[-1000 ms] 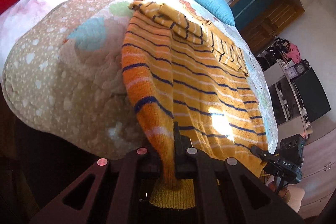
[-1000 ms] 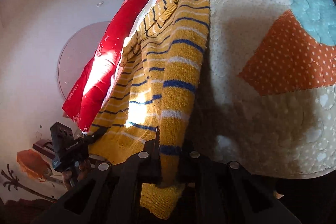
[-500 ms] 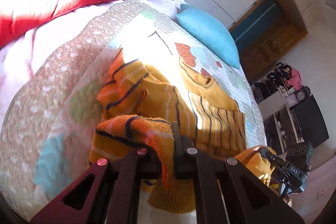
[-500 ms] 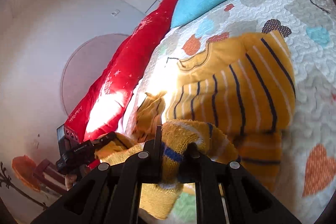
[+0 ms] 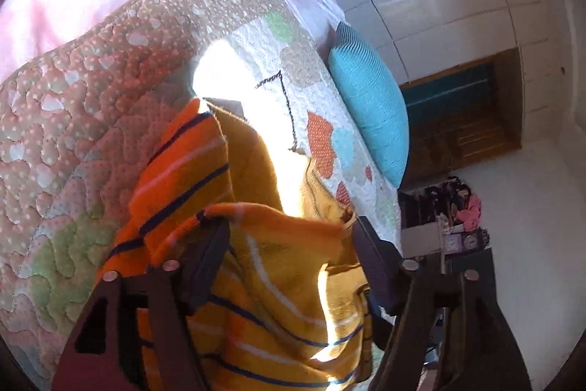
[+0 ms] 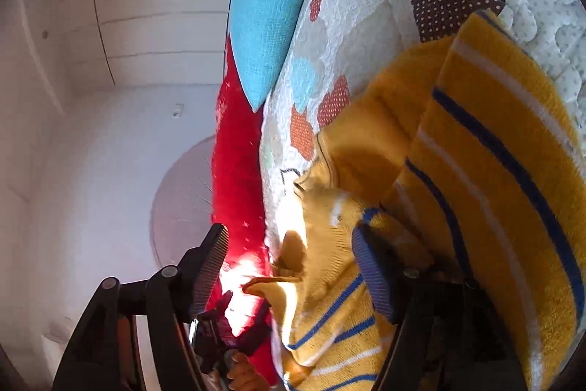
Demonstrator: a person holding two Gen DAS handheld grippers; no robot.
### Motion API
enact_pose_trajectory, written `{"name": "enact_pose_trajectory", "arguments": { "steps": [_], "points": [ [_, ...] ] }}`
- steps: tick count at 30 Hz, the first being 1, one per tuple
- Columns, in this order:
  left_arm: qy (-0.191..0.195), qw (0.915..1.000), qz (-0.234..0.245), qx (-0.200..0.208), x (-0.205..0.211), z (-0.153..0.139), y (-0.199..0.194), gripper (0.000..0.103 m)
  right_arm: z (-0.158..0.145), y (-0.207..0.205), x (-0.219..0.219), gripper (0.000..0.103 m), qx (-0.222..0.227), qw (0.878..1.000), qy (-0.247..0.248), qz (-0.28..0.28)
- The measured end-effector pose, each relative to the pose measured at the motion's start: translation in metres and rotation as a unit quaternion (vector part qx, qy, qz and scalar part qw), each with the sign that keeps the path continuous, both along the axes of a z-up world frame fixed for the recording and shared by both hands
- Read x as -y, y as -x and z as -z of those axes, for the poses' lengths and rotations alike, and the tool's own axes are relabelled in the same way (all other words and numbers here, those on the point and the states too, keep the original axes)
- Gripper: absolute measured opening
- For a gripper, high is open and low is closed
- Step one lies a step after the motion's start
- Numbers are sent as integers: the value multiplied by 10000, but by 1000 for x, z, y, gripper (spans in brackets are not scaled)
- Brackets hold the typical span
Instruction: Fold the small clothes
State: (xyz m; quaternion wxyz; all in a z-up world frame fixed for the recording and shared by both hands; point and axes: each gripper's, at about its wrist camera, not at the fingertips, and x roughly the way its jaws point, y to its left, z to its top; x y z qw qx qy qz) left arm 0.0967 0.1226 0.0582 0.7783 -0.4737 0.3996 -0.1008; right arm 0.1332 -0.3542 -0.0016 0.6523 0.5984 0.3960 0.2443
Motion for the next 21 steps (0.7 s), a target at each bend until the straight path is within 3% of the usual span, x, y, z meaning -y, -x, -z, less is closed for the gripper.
{"name": "enact_pose_trajectory", "arguments": {
  "steps": [2, 4, 7, 9, 13, 15, 16, 17, 19, 20, 21],
  "points": [
    [64, 9999, -149, -38, -10, -3, -1, 73, 0, -3, 11, 77, -119, 9996, -62, 228],
    [-205, 9996, -159, -96, -14, -9, -1, 73, -10, -1, 18, 77, -40, 9995, 216, 226],
    [-866, 9962, 31, -129, -12, -18, 9, 73, -46, 12, 13, 78, 319, 9879, 1488, -281],
    [-1329, 9907, 266, -135, -7, -21, 21, 73, -67, 30, -1, 78, 612, 9600, 2626, -751],
    [-2376, 9685, 718, -219, 9, -16, 58, 73, -75, 84, -28, 78, 977, 8841, 4364, -1355],
    [-2983, 9503, 863, -237, 20, -7, 77, 73, -66, 108, -36, 65, 1080, 8472, 4992, -1462],
    [-3216, 9420, 922, -266, 25, -2, 85, 73, -59, 117, -37, 27, 1084, 8365, 5153, -1515],
    [-3381, 9354, 992, -305, 29, 4, 92, 73, -49, 124, -34, 9, 1036, 8329, 5199, -1589],
    [-3732, 9206, 1056, -461, 34, 18, 99, 73, -38, 122, -18, 9, 915, 8269, 5381, -1351],
    [-3914, 9126, 1025, -579, 34, 24, 101, 73, -37, 120, -6, 9, 828, 8288, 5412, -1152],
    [-3977, 9100, 971, -662, 33, 30, 101, 73, -35, 116, 8, 9, 682, 8357, 5364, -963]
  ]
}}
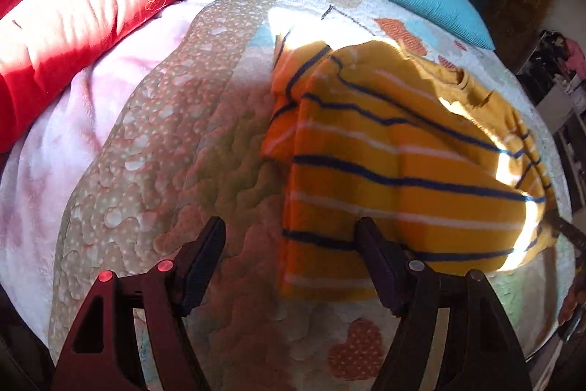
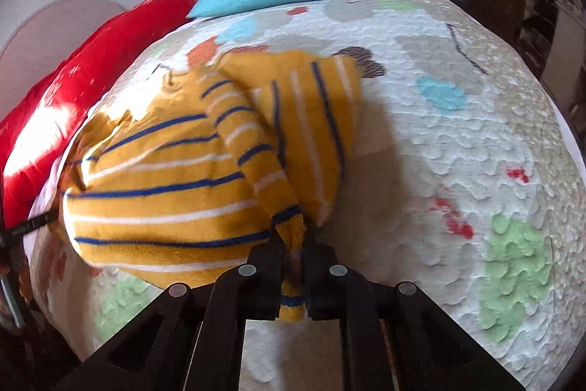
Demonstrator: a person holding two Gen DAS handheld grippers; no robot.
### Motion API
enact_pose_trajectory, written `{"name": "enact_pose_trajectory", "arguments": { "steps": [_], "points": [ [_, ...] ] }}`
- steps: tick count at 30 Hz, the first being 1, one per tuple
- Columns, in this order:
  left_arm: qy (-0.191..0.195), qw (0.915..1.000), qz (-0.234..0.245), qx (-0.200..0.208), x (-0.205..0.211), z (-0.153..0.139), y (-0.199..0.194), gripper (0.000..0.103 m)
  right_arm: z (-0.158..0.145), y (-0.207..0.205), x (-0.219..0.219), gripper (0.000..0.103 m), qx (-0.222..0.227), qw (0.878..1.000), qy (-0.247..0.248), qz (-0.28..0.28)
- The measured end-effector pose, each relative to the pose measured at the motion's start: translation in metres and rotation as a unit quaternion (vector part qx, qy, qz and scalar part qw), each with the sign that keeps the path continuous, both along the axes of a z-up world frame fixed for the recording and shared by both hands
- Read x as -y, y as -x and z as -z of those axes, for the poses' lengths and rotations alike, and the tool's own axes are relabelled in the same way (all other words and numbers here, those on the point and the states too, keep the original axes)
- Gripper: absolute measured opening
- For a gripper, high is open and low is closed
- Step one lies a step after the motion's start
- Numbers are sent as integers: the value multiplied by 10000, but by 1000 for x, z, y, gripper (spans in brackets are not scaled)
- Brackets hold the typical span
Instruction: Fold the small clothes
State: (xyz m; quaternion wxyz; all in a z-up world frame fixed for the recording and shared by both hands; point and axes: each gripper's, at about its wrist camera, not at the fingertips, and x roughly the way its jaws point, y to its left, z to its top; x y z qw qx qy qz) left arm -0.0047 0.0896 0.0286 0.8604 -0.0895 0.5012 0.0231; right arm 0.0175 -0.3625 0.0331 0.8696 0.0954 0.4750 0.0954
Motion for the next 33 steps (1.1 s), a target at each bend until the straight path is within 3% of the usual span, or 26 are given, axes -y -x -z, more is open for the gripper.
{"name": "enact_pose_trajectory", "arguments": {
  "steps": [2, 3, 5, 8, 10, 15, 21, 24, 27, 33],
  "points": [
    [157, 9998, -134, -29, -7, 6, -1, 73, 4, -8, 24, 38, -203, 9985, -328, 389],
    [214, 9996, -198, -11, -8, 7, -1, 73, 4, -9, 30, 40, -263, 9974, -462, 488],
    [220, 9995, -233, 32, -9, 6, -1, 73, -12, -7, 29, 41, -68, 9973, -521, 512],
    [150, 9996, -212, 89, -7, 8, -2, 73, -44, 7, 17, 42, 578, 9963, -370, 520],
    [124, 9996, -207, 163, -5, 11, 1, 73, -58, 5, 3, 42, 819, 9946, -572, 297],
    [-55, 9983, -215, 530, 2, 16, 8, 78, -41, -51, -55, 41, 404, 9953, -695, -548],
    [-110, 9969, -209, 746, 3, 21, 9, 85, 3, -139, -49, 40, -266, 9984, -479, 109],
    [-44, 9963, -168, 842, 2, 22, 11, 88, -13, -148, -49, 41, -208, 9984, -353, 385],
    [46, 9957, -124, 916, 1, 24, 12, 91, -48, -132, -61, 45, 248, 9986, -123, 443],
    [281, 9936, -171, 1084, -4, 22, 18, 92, -86, -99, -144, 46, 428, 9958, -385, -713]
  ]
}}
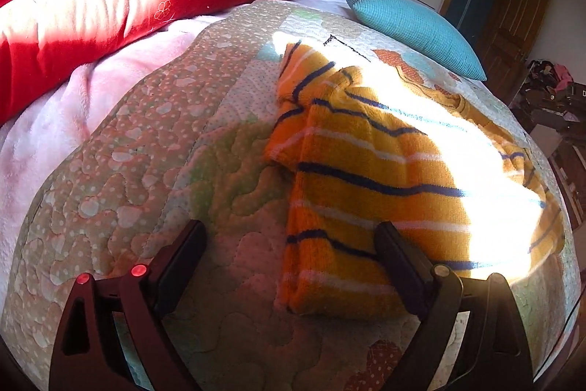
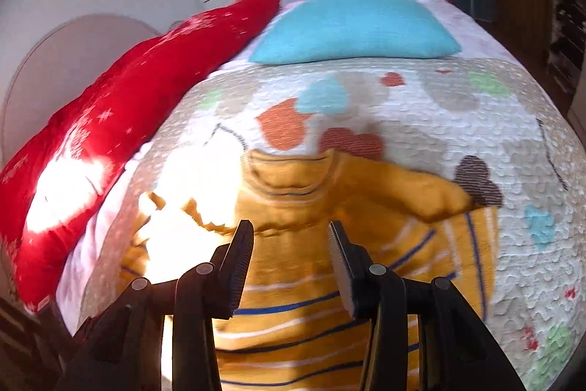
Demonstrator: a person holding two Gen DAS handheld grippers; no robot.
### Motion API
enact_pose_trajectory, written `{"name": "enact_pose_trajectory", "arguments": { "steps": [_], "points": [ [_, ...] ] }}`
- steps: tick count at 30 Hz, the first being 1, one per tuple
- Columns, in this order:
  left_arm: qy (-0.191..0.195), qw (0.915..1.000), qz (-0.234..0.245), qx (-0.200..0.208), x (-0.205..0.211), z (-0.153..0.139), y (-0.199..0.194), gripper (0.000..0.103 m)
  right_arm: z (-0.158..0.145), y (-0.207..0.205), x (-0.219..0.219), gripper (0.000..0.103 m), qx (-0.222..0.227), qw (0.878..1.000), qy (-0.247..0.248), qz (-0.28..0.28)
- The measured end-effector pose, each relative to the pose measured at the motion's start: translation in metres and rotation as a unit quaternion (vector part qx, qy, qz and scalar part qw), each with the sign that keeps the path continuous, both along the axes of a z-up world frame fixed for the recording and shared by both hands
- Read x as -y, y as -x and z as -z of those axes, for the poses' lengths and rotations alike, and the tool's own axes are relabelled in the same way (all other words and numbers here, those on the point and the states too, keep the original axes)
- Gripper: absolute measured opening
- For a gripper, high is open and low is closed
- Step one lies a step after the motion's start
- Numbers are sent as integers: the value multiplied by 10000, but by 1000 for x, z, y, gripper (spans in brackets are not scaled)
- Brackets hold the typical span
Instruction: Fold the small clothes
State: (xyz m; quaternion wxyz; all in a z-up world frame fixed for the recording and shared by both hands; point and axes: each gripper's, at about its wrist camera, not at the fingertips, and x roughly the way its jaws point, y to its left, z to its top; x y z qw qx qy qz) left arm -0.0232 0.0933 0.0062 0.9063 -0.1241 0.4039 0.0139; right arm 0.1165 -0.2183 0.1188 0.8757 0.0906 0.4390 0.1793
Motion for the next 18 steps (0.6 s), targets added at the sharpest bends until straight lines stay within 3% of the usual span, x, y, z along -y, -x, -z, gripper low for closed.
{"name": "enact_pose_trajectory", "arguments": {
  "steps": [5, 8, 14, 18],
  "points": [
    [520, 9984, -212, 34, -5, -22, 38, 92, 9, 14, -107, 45, -138, 9917, 251, -1252],
    [417, 9986, -274, 197, -4, -40, 70, 92, 29, 8, -164, 45, -258, 9842, 586, -1651],
    [285, 9982, -414, 320, -14, -53, 113, 92, 78, -34, -242, 45, -633, 9773, 1182, -1639],
    [495, 9968, -586, 204, -26, -47, 123, 92, 86, -48, -270, 50, -646, 9744, 1462, -1581]
  ]
}}
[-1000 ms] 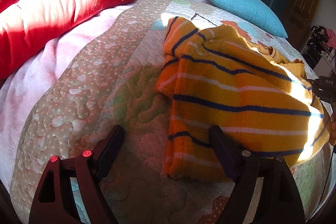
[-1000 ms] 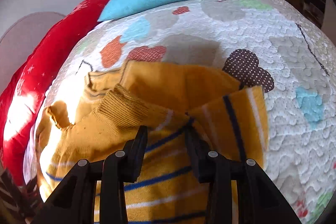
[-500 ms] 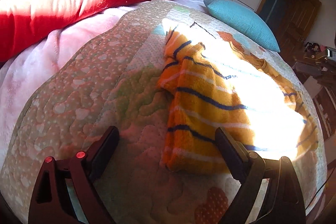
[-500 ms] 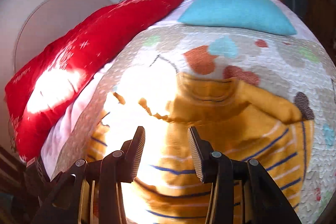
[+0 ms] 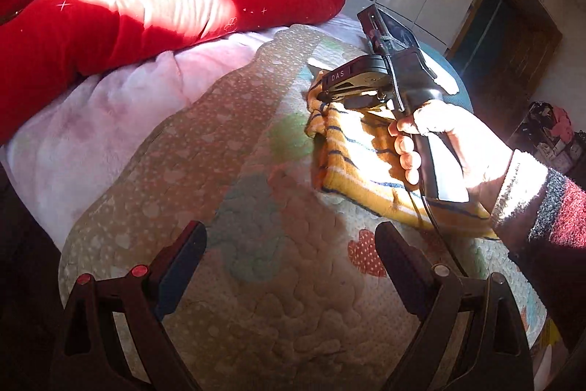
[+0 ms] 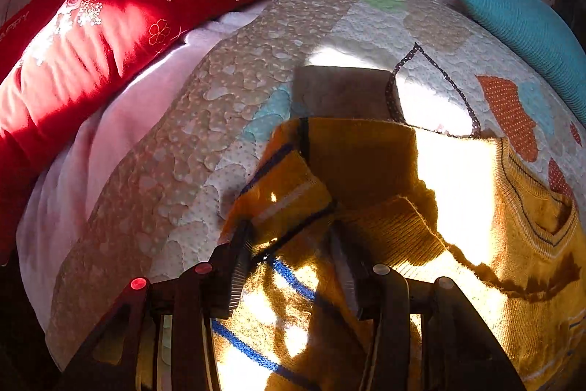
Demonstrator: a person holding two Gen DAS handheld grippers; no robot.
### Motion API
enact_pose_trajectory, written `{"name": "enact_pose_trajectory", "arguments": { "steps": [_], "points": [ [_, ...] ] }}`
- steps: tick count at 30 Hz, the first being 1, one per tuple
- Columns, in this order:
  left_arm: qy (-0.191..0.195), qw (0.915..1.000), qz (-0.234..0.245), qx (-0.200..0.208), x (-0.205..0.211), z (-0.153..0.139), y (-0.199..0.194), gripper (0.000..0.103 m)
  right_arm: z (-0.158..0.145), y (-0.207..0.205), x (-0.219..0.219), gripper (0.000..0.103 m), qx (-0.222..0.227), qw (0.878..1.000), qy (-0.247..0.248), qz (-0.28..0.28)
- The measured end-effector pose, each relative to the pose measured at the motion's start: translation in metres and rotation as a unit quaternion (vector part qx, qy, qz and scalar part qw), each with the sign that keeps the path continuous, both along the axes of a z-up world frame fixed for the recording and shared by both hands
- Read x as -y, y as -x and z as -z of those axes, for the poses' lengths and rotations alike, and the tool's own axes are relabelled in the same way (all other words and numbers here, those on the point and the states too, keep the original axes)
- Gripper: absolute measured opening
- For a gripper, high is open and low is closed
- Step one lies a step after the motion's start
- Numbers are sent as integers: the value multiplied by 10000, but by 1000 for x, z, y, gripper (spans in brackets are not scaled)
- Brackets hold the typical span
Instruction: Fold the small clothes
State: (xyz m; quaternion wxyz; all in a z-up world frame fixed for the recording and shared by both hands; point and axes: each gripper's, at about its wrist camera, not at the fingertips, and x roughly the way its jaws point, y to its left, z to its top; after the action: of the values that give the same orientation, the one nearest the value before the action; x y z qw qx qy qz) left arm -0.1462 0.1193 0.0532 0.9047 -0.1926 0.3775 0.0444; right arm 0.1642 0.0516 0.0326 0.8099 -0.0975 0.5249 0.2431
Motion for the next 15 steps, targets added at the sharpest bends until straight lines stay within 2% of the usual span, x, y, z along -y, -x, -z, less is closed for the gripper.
{"name": "enact_pose_trajectory", "arguments": {
  "steps": [1, 3, 5, 8, 11, 15],
  "points": [
    [100, 9999, -40, -24, -4, 2, 2, 92, -4, 0, -2, 50, 24, 10000, 17, 2],
    [261, 9995, -154, -75, -13, 4, 7, 92, -23, 4, 4, 51, 63, 9995, -308, -2],
    [346, 9991, -255, -71, -19, 4, 12, 92, -42, 14, 15, 58, 88, 9984, -553, 124],
    [405, 9985, -381, -25, -27, 2, 16, 92, -58, 38, 22, 67, 43, 9989, -467, 71],
    [556, 9974, -455, -24, -32, 4, 18, 92, -53, 64, 19, 71, -38, 9996, -245, -100],
    [647, 9968, -464, -38, -32, 3, 19, 92, -25, 78, 6, 73, 103, 9993, 340, -64]
  ]
}}
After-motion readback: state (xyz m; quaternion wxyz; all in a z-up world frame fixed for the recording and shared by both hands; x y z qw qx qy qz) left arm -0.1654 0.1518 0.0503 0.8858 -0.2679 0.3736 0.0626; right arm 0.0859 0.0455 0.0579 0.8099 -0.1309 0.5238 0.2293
